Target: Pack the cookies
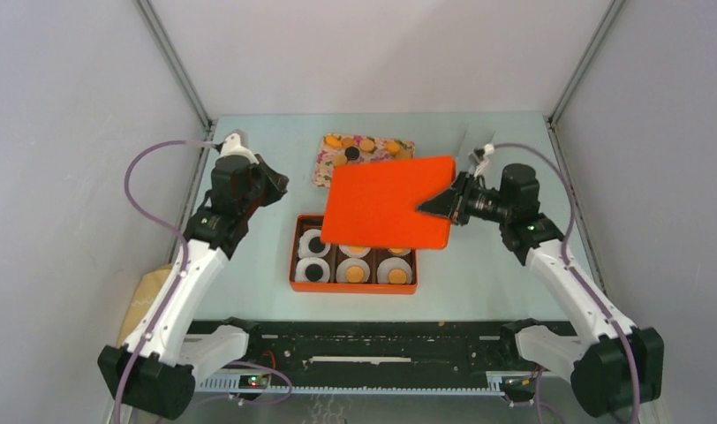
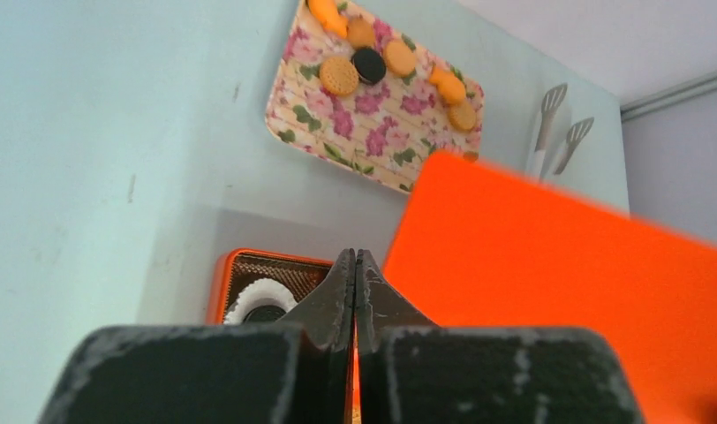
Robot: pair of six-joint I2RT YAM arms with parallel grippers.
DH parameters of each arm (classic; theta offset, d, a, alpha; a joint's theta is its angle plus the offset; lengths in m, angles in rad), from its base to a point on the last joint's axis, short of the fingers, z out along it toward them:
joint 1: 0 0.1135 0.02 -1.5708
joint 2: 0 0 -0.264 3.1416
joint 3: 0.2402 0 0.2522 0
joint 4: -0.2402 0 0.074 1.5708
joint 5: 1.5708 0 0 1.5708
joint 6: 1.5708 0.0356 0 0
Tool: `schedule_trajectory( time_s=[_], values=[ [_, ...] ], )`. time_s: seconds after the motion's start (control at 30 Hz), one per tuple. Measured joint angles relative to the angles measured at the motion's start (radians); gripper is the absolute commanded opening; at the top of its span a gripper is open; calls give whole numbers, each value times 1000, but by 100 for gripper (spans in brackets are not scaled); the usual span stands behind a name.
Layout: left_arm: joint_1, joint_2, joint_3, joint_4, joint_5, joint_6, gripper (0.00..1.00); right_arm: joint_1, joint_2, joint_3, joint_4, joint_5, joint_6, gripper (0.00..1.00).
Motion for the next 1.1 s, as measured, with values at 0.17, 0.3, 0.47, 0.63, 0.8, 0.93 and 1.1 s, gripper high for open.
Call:
schedule_trajectory(
  time_s=[0.17,0.3,0.47,0.63,0.8,0.93,1.1],
  values=[
    [-14,-138,-22,-11,-90,24,0,7,82,-214,229,-171,211,0],
    [-32,-191,-62,3,-135,34,0,46,121,-257,371,-219,286,0],
    [-64,-200,-167,2,-173,33,0,126,215,-263,574,-219,337,0],
    [-95,-209,-241,-18,-251,32,0,222,421,-277,787,-198,420,0],
    [-95,-245,-286,-21,-301,30,0,265,566,-312,914,-170,467,0],
    [-95,-261,-312,-19,-304,29,0,250,589,-340,996,-155,471,0],
    [-96,-264,-337,-10,-301,29,0,216,573,-383,1044,-124,464,0]
  ],
)
